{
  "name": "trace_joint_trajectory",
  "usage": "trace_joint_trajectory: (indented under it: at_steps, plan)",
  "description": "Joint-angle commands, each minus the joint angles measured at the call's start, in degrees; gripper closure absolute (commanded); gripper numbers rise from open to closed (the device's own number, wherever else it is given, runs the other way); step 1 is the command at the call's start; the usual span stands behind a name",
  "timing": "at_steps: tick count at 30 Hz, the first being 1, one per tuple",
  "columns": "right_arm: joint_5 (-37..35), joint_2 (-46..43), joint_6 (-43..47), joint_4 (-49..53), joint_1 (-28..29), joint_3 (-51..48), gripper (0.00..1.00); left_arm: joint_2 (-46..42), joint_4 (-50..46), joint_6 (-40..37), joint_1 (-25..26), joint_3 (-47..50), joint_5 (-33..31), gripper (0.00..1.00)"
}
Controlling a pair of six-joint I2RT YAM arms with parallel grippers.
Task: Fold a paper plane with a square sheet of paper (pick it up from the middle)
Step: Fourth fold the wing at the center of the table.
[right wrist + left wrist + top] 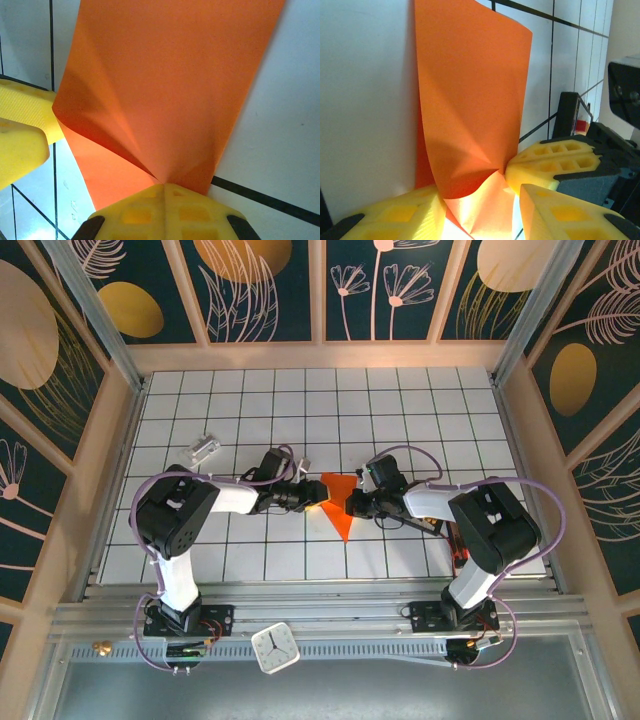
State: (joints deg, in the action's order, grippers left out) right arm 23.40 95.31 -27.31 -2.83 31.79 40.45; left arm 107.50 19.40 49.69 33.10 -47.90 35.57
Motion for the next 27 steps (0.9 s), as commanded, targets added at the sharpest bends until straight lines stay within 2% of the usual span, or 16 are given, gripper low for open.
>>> trace_joint_trajectory:
  at_steps: [1, 16, 27]
  plan:
    - [-1.5, 1.6, 1.0, 4.8, -0.1, -2.2, 1.0, 1.7, 0.2, -5.8, -0.9, 0.7, 0.5, 0.58]
    - [-1.7, 2.0, 1.5, 5.4, -0.1, -1.9, 1.0, 4.8, 0.9, -10.2, -1.6, -1.5, 1.6, 0.79]
    - [-1.8, 2.2, 1.8, 5.5, -0.1, -1.9, 1.0, 5.1, 1.4, -10.0, -1.7, -2.1, 1.1, 0.88]
